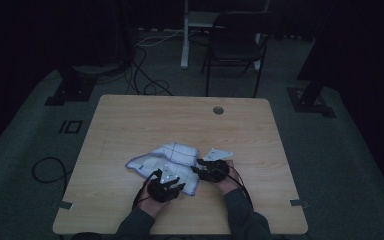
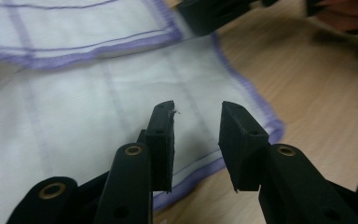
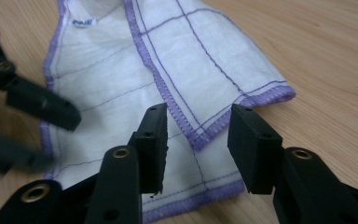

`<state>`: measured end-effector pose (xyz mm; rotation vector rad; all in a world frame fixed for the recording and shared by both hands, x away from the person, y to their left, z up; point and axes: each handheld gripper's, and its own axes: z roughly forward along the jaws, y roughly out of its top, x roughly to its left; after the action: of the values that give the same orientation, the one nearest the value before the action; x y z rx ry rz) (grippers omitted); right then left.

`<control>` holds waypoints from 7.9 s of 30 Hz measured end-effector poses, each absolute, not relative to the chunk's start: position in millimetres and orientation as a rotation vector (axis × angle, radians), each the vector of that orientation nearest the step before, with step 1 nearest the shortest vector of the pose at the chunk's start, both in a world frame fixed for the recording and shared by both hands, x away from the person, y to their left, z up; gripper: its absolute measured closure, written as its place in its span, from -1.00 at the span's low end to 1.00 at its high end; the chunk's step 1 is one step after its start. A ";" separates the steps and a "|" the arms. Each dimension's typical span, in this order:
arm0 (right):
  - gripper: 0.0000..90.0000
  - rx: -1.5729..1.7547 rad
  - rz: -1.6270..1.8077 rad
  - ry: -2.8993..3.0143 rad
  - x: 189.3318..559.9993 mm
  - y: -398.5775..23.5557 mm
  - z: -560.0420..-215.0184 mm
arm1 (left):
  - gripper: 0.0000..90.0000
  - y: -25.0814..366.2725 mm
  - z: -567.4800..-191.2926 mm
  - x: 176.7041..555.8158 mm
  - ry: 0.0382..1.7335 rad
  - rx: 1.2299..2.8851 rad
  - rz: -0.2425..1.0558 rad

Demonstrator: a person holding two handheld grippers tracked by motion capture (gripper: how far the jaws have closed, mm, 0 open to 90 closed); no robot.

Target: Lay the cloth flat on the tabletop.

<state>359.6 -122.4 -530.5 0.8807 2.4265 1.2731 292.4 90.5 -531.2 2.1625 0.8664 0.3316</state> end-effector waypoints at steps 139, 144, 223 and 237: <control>0.31 1.164 1.008 2.190 347.2 -211.1 -526.3 | 0.83 17.7 -527.5 299.4 0.746 2.281 0.311; 0.31 1.169 1.019 2.188 347.5 -211.9 -526.5 | 0.93 29.9 -514.9 305.9 0.773 2.241 0.373; 0.31 0.986 1.044 2.450 328.0 -172.4 -541.9 | 0.53 128.7 -522.1 365.5 0.950 2.203 0.456; 0.30 1.004 1.010 2.449 332.1 -185.9 -540.1 | 0.97 134.8 -511.8 389.7 1.018 2.185 0.546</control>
<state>332.1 -185.9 -540.1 1.0042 2.4491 1.0104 389.7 134.8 -511.8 2.1852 1.0182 0.5460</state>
